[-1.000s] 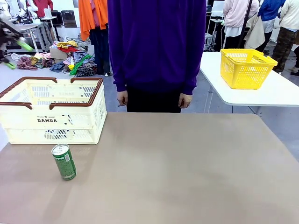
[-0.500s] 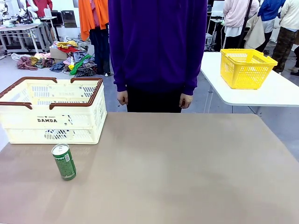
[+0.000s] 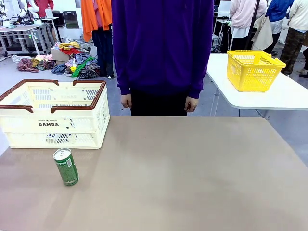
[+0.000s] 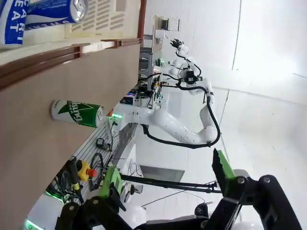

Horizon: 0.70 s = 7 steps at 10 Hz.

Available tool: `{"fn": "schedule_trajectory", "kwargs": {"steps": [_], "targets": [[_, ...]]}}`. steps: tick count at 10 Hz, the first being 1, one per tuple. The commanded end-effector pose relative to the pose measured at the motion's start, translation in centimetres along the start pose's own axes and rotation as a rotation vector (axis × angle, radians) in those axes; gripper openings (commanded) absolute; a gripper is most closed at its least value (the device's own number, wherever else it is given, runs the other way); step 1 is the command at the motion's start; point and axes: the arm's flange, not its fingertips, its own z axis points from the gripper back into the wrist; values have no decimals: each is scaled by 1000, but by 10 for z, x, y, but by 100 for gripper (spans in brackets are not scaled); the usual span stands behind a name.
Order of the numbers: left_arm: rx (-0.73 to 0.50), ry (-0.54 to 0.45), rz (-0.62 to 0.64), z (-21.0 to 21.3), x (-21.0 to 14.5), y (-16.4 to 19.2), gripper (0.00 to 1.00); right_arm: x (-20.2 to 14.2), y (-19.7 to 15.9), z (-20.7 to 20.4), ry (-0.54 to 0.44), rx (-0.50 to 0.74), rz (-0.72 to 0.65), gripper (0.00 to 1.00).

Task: Place the drinks into the Shopping basket.
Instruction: Pick up one drink and place it into the Shopping basket.

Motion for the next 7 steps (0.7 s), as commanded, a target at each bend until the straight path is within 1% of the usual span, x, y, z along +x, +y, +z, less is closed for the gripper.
{"fn": "schedule_trajectory", "kwargs": {"steps": [1, 7], "targets": [[-6, 7, 16, 1, -3, -5, 100, -2, 3, 0, -1, 5, 9, 100], [-6, 7, 16, 1, -3, -5, 100, -2, 3, 0, -1, 5, 9, 100]]}}
